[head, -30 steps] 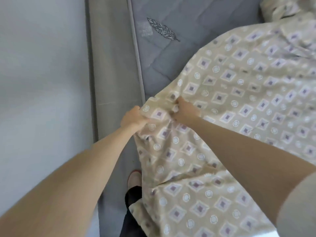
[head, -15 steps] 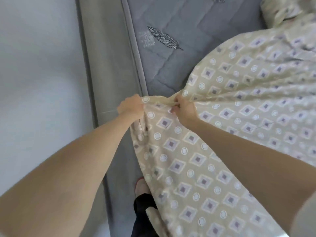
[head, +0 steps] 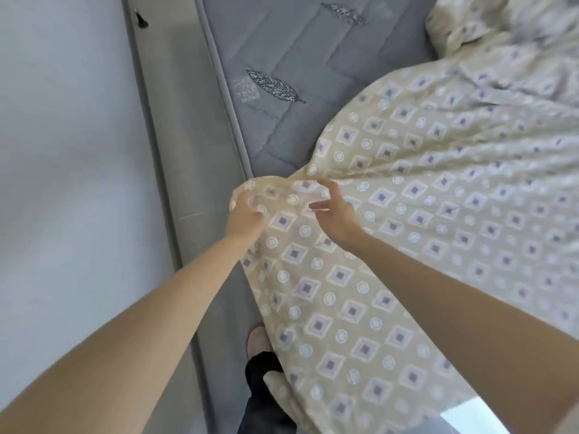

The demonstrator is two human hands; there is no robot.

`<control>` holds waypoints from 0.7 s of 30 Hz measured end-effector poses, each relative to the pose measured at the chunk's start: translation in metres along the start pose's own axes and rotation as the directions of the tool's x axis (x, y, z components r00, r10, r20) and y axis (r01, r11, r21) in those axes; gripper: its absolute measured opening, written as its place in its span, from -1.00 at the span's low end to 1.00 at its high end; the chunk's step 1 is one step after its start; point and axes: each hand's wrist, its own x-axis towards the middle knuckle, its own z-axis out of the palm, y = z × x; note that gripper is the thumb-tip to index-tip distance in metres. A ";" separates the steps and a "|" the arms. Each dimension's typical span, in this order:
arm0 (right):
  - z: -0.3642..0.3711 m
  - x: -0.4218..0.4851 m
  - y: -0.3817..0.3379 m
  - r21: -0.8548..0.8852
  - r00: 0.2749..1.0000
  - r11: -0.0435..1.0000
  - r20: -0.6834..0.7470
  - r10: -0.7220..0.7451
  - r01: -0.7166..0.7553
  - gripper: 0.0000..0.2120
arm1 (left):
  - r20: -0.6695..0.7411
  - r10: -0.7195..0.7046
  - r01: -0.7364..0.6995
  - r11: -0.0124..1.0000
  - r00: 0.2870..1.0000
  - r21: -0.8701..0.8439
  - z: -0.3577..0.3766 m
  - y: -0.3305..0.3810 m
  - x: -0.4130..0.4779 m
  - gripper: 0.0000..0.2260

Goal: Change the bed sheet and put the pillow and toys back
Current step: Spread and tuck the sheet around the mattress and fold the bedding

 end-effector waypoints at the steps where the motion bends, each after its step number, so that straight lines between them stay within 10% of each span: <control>1: -0.009 -0.010 0.000 0.016 1.000 1.000 -0.014 0.005 -0.004 -0.43 | 0.005 0.002 -0.002 1.000 1.000 0.013 0.002 0.008 -0.011 -0.52; 21: -0.313 -0.327 0.131 0.064 0.963 0.992 -0.255 -0.091 0.111 -0.71 | 0.048 0.445 -0.447 0.894 0.894 0.043 0.166 0.185 -0.354 -0.69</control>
